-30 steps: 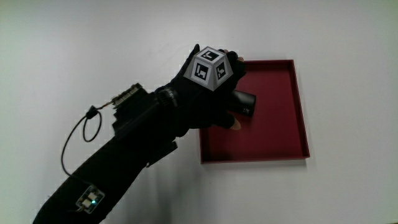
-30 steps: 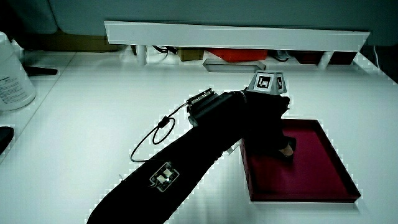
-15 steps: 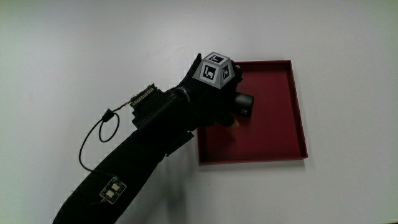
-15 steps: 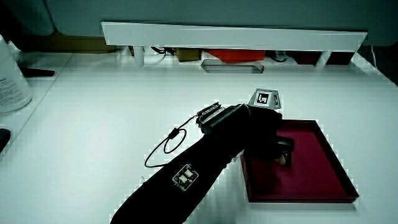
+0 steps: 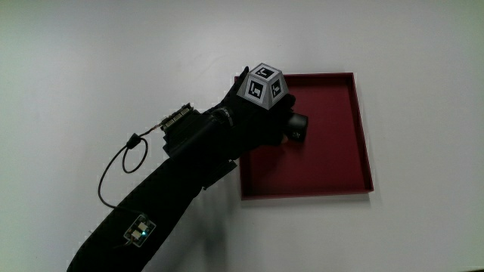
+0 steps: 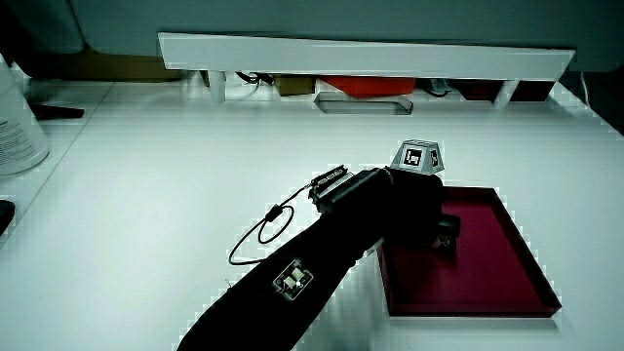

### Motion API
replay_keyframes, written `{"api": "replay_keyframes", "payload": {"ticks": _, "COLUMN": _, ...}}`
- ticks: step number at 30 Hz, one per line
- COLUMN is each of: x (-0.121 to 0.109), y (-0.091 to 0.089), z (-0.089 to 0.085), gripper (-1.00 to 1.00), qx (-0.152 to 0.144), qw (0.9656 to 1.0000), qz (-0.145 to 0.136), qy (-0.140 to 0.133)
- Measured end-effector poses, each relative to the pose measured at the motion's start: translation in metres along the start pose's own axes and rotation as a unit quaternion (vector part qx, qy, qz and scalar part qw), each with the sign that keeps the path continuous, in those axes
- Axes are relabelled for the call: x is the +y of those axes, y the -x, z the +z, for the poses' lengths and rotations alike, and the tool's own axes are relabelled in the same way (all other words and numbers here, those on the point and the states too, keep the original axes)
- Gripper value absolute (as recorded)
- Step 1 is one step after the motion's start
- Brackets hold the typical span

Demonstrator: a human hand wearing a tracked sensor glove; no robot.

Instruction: Pick stapper from plate

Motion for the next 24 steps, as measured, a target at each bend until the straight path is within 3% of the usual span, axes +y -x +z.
{"api": "replay_keyframes", "payload": {"ticks": 5, "x": 0.000, "y": 0.001, "z": 0.000, "gripper": 1.00, "qx": -0.002, "qw": 1.0000, "qz": -0.007, "qy": -0.004}}
{"api": "replay_keyframes", "payload": {"ticks": 13, "x": -0.004, "y": 0.002, "z": 0.000, "gripper": 1.00, "qx": -0.006, "qw": 0.9992, "qz": -0.031, "qy": -0.026}}
{"api": "replay_keyframes", "payload": {"ticks": 24, "x": -0.040, "y": -0.005, "z": 0.038, "gripper": 1.00, "qx": -0.001, "qw": 0.9959, "qz": -0.054, "qy": -0.072}}
